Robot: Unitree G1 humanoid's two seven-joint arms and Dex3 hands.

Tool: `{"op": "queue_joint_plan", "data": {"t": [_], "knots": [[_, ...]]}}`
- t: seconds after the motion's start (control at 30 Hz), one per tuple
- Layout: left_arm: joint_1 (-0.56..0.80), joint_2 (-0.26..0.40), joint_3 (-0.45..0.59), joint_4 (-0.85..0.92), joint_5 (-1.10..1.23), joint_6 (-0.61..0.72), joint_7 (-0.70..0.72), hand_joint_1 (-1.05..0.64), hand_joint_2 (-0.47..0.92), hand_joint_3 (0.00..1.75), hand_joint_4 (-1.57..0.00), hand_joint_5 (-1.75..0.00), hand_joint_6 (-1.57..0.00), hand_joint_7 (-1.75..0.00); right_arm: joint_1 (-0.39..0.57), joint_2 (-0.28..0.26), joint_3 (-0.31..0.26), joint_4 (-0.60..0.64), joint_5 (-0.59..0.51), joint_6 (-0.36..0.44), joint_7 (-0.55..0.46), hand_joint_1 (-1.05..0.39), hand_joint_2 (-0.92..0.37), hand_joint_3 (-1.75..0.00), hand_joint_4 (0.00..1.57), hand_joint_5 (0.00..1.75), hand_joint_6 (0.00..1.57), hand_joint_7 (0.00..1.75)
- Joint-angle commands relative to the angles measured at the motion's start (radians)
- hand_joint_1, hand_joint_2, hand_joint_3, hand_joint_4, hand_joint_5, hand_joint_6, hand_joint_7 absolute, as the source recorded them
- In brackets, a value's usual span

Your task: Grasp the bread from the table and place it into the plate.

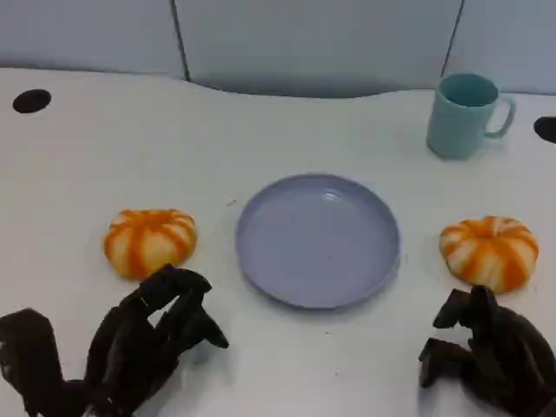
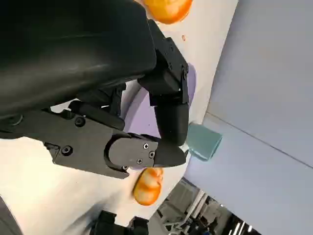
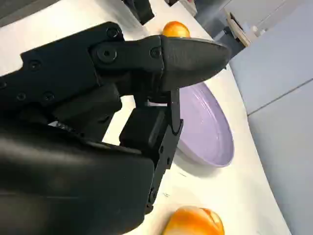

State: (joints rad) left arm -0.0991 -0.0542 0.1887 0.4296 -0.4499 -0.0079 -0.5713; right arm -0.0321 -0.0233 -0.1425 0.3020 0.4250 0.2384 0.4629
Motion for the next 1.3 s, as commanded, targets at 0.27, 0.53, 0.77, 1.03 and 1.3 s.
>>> {"op": "queue_joint_plan", "data": {"t": [0.27, 0.53, 0.77, 1.03, 1.3], "knots": [[0.006, 0.011, 0.007, 0.005, -0.001, -0.004, 0.001, -0.52, 0.92, 0.26, -0.67, -1.64, -0.54, -1.35, 0.008, -0.009, -0.01, 0.011, -0.002, 0.017, -0.017, -0.48, -0.92, -0.41, 1.26, 1.16, 1.17, 1.03], [0.011, 0.01, 0.004, -0.009, 0.002, 0.009, 0.017, -0.52, 0.92, 0.25, -0.67, -1.63, -0.55, -1.33, 0.008, -0.008, -0.011, 0.014, -0.002, 0.013, -0.015, -0.48, -0.92, -0.4, 1.28, 1.14, 1.19, 1.01], [0.008, 0.013, 0.006, -0.004, -0.001, 0.005, 0.007, -0.52, 0.92, 0.27, -0.67, -1.64, -0.53, -1.36, 0.01, -0.009, -0.009, 0.011, -0.001, 0.016, -0.013, -0.47, -0.92, -0.43, 1.26, 1.15, 1.18, 1.01], [0.008, 0.016, 0.006, -0.002, -0.003, 0.005, 0.0, -0.52, 0.92, 0.25, -0.66, -1.63, -0.53, -1.35, 0.011, -0.009, -0.007, 0.014, -0.007, 0.005, -0.012, -0.47, -0.92, -0.43, 1.26, 1.15, 1.18, 1.01], [0.003, 0.048, -0.009, 0.029, 0.079, -0.184, -0.023, -0.5, 0.92, 0.28, -0.62, -1.31, -0.59, -0.84, 0.015, 0.004, 0.007, 0.005, -0.012, 0.005, -0.02, -0.46, -0.92, -0.44, 1.27, 1.15, 1.18, 1.02]]}}
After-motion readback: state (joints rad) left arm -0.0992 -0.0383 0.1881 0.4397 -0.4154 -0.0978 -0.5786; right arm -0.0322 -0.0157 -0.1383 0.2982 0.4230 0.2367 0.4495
